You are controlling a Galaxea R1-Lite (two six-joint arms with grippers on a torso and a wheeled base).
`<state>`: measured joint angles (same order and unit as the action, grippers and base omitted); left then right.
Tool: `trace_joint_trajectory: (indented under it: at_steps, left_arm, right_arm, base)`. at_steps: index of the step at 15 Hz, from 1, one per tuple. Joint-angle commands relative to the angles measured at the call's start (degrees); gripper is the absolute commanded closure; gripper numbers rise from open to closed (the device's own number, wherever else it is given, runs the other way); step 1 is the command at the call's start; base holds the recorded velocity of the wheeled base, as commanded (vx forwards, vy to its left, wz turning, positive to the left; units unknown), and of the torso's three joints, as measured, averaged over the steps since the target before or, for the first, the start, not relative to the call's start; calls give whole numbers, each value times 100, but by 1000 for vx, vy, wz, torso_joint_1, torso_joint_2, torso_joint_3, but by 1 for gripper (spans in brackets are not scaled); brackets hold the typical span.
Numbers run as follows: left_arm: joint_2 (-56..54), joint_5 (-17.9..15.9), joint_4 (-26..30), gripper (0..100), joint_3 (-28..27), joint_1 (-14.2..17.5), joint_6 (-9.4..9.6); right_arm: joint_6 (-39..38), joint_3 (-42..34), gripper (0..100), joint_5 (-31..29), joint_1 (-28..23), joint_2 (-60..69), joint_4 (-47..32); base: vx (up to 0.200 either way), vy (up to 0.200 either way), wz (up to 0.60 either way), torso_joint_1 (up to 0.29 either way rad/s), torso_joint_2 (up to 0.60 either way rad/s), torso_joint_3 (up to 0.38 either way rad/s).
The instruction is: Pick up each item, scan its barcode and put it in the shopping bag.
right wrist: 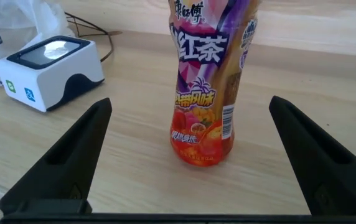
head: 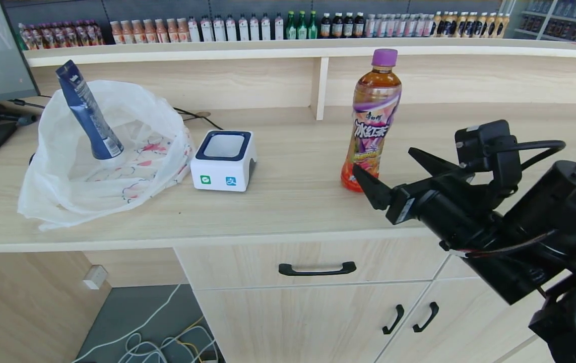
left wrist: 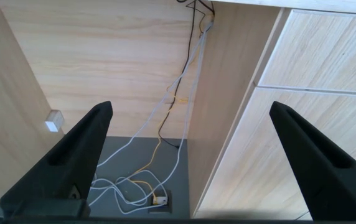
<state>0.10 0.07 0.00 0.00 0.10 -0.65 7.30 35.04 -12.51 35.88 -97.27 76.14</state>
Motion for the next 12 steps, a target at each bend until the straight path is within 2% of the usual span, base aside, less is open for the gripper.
trace_joint_trajectory:
  at_steps: [1,4,12]
  left_arm:
    - [-1,1,0,0,0,-1,-6]
    - [-1,1,0,0,0,-1,-6]
    - [-1,1,0,0,0,-1,3]
  right_arm:
    - [-1,487,0,-76,-2,-11,-337]
    - [-10,917,0,-235,42,-29,-882]
    - [-27,1577,0,-279,33,-548,-908]
  base:
    - [0,0,0,0,0,0]
    - [0,0,0,0,0,0]
    - [0,0,0,0,0,0]
